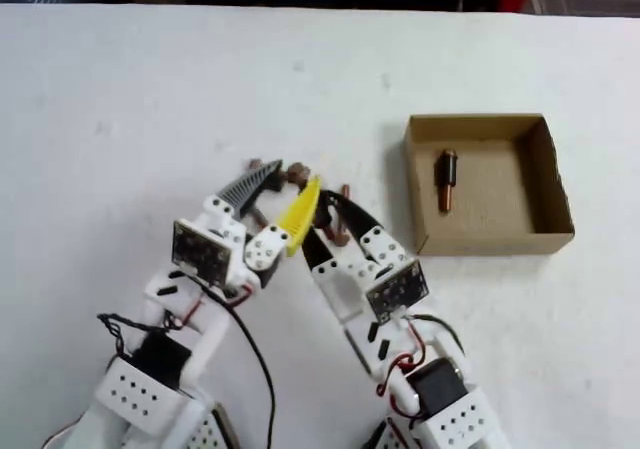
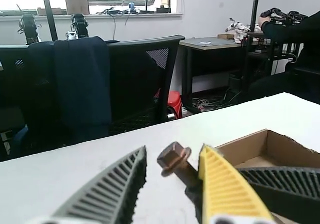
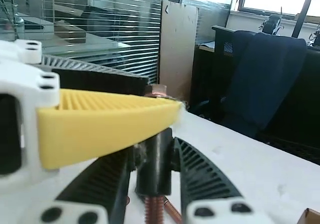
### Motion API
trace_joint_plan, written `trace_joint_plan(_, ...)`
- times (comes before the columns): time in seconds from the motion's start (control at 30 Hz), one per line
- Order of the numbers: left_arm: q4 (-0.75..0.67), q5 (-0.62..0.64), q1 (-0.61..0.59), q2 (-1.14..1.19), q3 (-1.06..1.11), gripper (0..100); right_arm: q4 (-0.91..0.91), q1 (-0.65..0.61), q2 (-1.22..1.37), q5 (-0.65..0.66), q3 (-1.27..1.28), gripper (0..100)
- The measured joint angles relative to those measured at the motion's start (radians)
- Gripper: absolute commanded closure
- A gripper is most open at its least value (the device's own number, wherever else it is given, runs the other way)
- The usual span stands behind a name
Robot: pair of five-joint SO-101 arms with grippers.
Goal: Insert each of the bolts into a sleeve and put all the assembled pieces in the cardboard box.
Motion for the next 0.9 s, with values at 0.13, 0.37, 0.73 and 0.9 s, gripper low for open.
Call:
trace_joint_plan(0.13, 0.0, 0.0, -0.002, 0.0, 0.0, 81, 0.0, 0.0, 0.0, 0.0, 0.0, 98.1)
trace_joint_plan(0.37, 0.0, 0.0, -0.002, 0.0, 0.0, 81, 0.0, 0.0, 0.0, 0.0, 0.0, 98.1)
trace_joint_plan(0.73, 0.0, 0.0, -0.028, 0.0, -0.002, 67, 0.0, 0.009, 0.0, 0.0, 0.0, 98.1)
trace_joint_plan(0.9, 0.003, 0.002, -0.023, 0.0, 0.002, 67, 0.0, 0.012, -0.002, 0.0, 0.0, 98.1)
